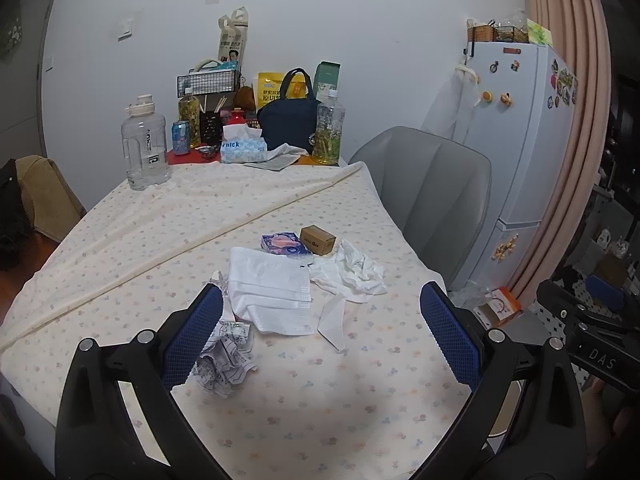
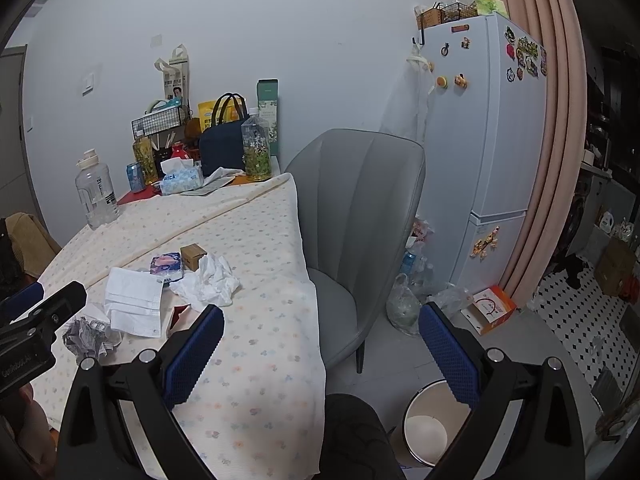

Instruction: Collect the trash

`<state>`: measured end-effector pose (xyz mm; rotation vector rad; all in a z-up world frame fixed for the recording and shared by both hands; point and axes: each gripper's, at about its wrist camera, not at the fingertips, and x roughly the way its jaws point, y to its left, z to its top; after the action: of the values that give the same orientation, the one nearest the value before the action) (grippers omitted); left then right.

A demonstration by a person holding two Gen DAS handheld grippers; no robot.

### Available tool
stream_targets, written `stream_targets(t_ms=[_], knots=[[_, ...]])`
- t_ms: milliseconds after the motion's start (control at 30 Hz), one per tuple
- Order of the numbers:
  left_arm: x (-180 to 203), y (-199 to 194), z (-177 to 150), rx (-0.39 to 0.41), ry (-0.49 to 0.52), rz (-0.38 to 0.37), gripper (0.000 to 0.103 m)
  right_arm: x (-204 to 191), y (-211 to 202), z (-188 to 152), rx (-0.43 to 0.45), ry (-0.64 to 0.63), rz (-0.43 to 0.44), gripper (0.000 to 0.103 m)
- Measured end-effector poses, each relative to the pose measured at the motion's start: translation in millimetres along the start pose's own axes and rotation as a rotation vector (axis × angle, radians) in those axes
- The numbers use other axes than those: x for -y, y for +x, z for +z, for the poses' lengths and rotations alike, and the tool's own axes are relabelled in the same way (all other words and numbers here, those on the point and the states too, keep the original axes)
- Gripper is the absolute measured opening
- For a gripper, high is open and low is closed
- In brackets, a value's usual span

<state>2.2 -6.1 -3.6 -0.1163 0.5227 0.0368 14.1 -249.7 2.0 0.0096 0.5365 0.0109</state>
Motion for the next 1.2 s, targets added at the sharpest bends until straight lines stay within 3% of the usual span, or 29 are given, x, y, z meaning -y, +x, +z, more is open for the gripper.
stream_targets(t_ms=[400,1200], knots=[[-1,-7,5,0.023,0.002,0.024,0.098,12,0,2,0.011,0.017,-0.002,0.096],[-4,-1,1,0.017,-0.045,0.002,0.098,12,-6,3,0.028,0.019,-0.009,0.096]])
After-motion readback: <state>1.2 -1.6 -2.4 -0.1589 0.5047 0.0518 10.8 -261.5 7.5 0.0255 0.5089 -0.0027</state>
